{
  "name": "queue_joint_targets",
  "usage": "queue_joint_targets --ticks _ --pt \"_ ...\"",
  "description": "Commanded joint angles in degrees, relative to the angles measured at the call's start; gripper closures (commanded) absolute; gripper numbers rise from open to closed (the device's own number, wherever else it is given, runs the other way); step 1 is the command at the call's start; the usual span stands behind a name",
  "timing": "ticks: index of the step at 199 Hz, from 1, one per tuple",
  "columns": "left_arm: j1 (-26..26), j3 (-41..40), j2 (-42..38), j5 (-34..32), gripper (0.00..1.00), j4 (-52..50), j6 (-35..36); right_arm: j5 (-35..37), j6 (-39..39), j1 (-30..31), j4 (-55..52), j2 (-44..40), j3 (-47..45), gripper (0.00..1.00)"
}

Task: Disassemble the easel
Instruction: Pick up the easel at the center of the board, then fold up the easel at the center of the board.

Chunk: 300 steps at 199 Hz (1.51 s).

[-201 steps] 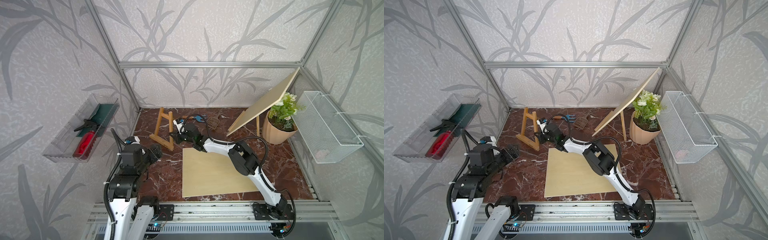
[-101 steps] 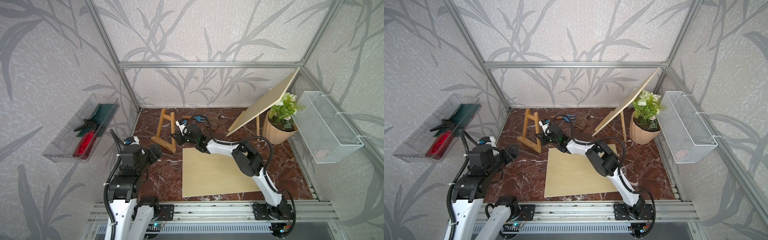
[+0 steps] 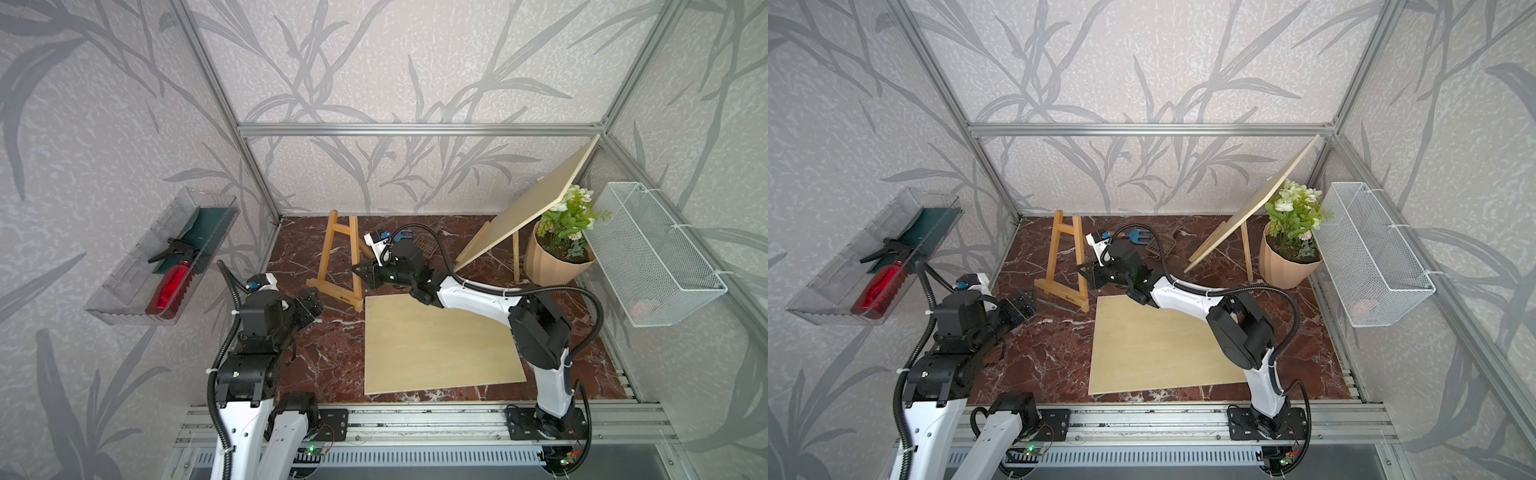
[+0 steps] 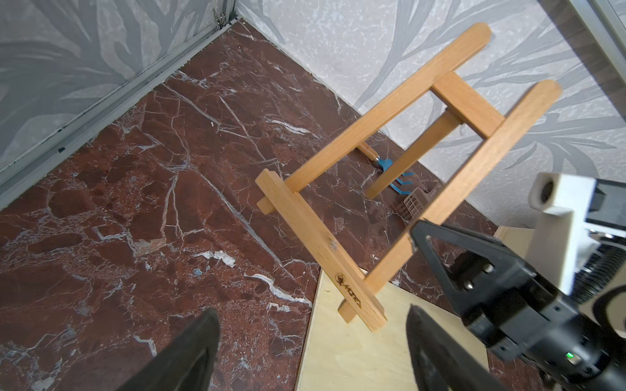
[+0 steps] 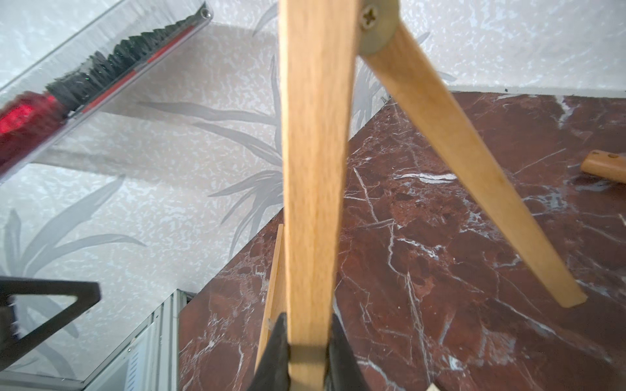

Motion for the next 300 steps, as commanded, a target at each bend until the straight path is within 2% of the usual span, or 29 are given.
queue_joint_targets --ticks 1,32,65,101,132,177,200,217,244,276,300 --pt "0.39 -0.36 -0.51 -0.29 0.16 0.50 0.82 -1.37 4.02 -0.33 1.81 -6.98 -3.07 1.00" --pt "0.40 -0.03 -1.04 -3.34 0.21 -0.67 0.50 -0.79 9.54 -1.05 3.75 -12.40 -9.09 1.00" --pt "0.37 0.21 -0.35 -5.87 0.21 -1.31 0.15 -0.70 14.23 -2.40 4.48 -18.26 -13.65 1.00" --pt "0.37 0.93 3.39 -4.20 0.22 -1.17 -0.15 -0.88 18.98 -3.80 4.70 -23.41 -17.90 1.00" --pt "0.28 1.79 5.22 -3.38 0.25 -1.40 0.46 -1.38 23.60 -4.10 5.85 -23.96 -18.76 1.00" --pt "-0.69 4.16 6.24 -0.04 0.30 -2.98 1.34 -0.46 34.17 -2.93 14.07 -18.25 -19.16 1.00" --pt "-2.50 6.39 5.76 -3.25 0.32 -4.47 2.10 2.17 37.01 -0.69 15.70 -14.81 -17.41 1.00" --pt "-4.86 6.61 6.21 -4.84 0.33 -4.60 2.37 3.62 40.19 1.15 17.55 -9.12 -15.04 1.00" --pt "-9.04 6.85 6.16 -11.14 0.34 -5.36 3.84 5.03 44.79 3.90 20.95 -1.47 -9.61 1.00" --pt "-10.12 5.83 5.55 -12.89 0.34 -4.65 4.71 5.07 46.41 6.21 21.01 4.46 -1.46 1.00" --pt "-10.12 3.86 4.20 -14.75 0.34 -4.05 5.06 6.00 47.94 6.59 21.29 6.74 0.83 1.00"
